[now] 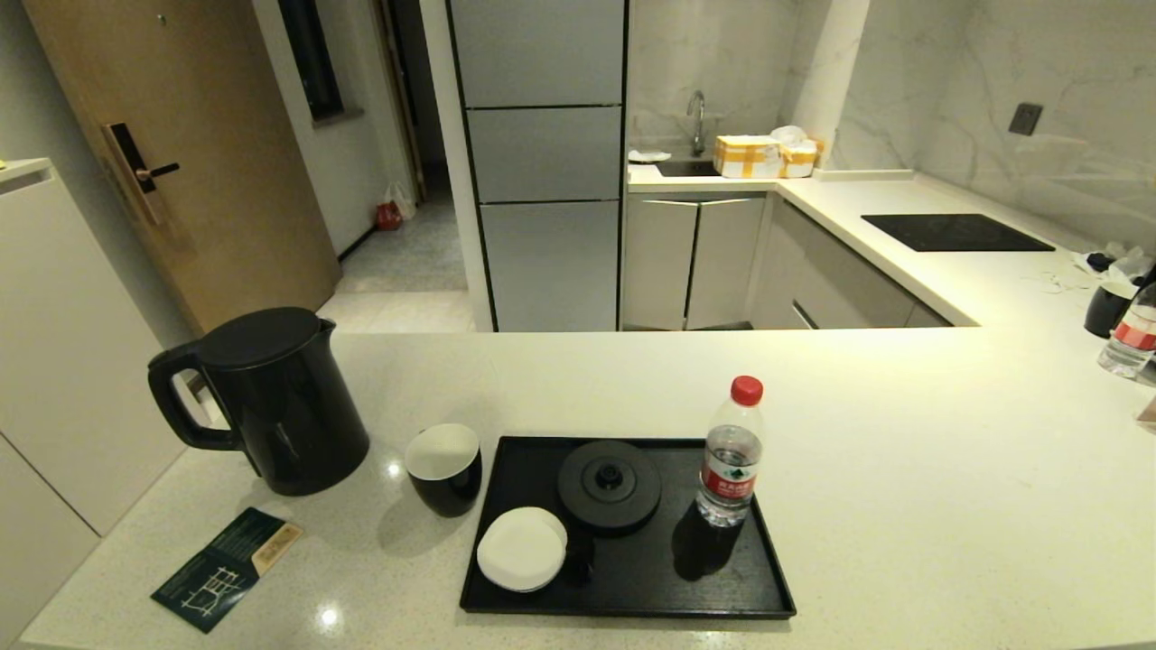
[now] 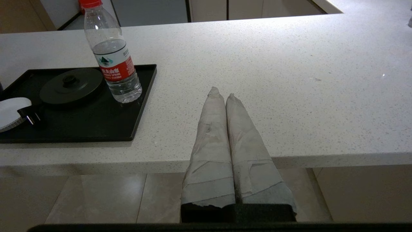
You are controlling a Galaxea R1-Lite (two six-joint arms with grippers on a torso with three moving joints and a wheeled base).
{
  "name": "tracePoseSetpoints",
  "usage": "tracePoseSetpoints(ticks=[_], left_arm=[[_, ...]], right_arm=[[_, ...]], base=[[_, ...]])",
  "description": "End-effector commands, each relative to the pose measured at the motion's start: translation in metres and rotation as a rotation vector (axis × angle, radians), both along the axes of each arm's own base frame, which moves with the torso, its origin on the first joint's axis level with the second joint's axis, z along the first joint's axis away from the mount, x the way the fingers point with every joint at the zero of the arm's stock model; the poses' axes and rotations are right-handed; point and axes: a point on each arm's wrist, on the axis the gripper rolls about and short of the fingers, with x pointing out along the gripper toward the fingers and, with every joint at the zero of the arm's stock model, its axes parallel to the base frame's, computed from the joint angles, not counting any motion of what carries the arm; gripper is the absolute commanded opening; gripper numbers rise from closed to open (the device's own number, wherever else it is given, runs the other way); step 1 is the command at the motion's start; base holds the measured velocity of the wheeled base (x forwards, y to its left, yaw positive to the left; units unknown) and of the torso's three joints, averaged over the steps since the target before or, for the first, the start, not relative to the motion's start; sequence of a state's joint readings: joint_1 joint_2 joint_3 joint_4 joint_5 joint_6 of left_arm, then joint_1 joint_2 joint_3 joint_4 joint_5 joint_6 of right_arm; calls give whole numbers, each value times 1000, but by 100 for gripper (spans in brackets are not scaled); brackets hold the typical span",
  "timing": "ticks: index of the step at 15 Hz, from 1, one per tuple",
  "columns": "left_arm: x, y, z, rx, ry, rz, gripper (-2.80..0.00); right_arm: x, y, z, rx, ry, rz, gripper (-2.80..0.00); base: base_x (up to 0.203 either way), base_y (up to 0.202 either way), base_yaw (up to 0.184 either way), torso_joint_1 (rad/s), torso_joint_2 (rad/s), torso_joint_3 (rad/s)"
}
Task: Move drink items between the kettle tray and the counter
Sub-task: Return the kettle to its original position
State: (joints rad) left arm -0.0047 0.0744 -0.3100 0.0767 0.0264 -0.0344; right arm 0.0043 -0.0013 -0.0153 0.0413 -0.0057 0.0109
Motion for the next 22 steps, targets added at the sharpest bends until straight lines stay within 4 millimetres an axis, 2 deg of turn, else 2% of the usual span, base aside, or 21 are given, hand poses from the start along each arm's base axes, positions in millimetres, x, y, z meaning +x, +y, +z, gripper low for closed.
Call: tracePoseSetpoints(ticks=[1, 3, 4, 5, 6, 8, 11, 14, 17, 18, 22], left_arm=[[3, 0, 41, -29, 21, 13, -280], [19, 3, 62, -76, 139, 136, -280], [40, 4, 71, -91, 241, 204, -280], [71, 5, 73, -94, 360, 259, -280], [101, 7, 71, -94, 473, 316, -280], [146, 9, 56, -85, 596, 355, -280], [187, 15, 26, -97, 676, 360, -280], [191, 14, 19, -85, 699, 166, -280], [191, 13, 14, -70, 722, 80, -280], [192, 11, 12, -80, 732, -14, -280], [202, 24, 10, -109, 753, 47, -280]], right_arm=[[0, 0, 0, 0, 3, 0, -280], [0, 0, 0, 0, 1, 0, -280], [0, 0, 0, 0, 3, 0, -280], [0, 0, 0, 0, 3, 0, -280], [0, 0, 0, 0, 3, 0, -280], [0, 0, 0, 0, 1, 0, -280], [0, 0, 0, 0, 2, 0, -280], [0, 0, 0, 0, 1, 0, -280], [0, 0, 0, 0, 1, 0, -280], [0, 0, 0, 0, 3, 0, -280], [0, 0, 0, 0, 1, 0, -280]], base=[[0, 0, 0, 0, 0, 0], [0, 0, 0, 0, 0, 0], [0, 0, 0, 0, 0, 0], [0, 0, 0, 0, 0, 0], [0, 0, 0, 0, 0, 0], [0, 0, 0, 0, 0, 0], [0, 0, 0, 0, 0, 0], [0, 0, 0, 0, 0, 0], [0, 0, 0, 0, 0, 0], [0, 0, 0, 0, 0, 0], [0, 0, 0, 0, 0, 0]])
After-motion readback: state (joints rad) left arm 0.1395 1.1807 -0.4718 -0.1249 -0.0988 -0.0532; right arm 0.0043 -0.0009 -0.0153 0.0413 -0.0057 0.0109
